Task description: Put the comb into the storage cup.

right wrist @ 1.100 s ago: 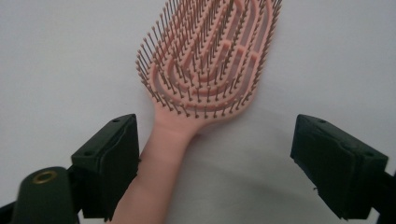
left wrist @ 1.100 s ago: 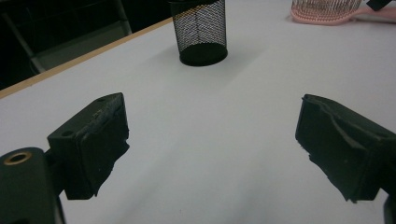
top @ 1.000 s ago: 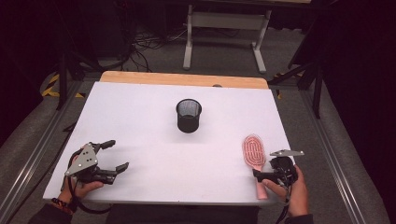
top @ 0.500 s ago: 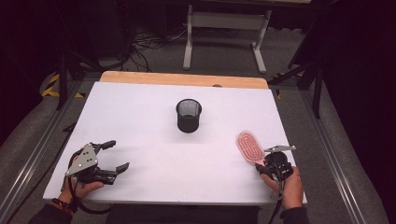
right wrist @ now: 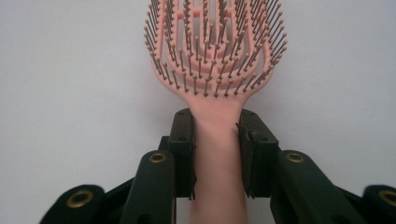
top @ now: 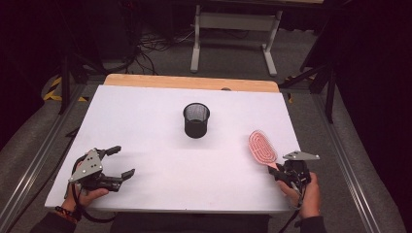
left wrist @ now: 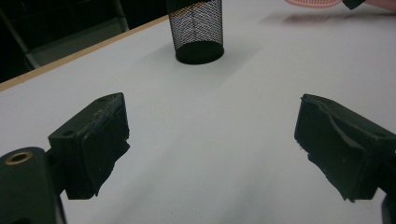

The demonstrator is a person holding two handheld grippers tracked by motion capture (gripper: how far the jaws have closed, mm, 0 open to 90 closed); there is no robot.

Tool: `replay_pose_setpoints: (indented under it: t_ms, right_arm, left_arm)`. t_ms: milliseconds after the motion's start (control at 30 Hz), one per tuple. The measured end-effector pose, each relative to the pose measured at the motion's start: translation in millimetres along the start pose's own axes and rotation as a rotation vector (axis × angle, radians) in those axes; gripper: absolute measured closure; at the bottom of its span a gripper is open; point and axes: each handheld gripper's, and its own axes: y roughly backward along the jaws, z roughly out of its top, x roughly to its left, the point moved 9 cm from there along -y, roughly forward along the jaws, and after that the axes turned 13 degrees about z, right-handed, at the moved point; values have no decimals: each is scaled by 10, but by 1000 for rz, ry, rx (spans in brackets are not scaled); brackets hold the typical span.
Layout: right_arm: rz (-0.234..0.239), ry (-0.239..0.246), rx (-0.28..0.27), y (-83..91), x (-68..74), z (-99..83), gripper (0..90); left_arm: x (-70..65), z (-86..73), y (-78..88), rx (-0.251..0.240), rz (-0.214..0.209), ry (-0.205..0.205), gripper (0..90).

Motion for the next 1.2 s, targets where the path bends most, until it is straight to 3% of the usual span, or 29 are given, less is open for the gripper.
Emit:
replay_pose_setpoints:
  t_ms: [133, 633, 867, 1200]
  right_arm:
    - [10, 3, -63, 56, 20, 67, 694]
    - [2, 70, -177, 105, 93, 217, 694]
    - [20, 128, -230, 132, 205, 314, 693]
    - [16, 174, -299, 154, 333, 421, 694]
  left_arm:
    - [5, -4, -3, 2, 0, 3, 110]
    - [-4, -21, -24, 13, -2, -2, 107]
    - [15, -35, -34, 19, 3, 1, 107]
    - [-8, -37, -44, 27, 7, -8, 104]
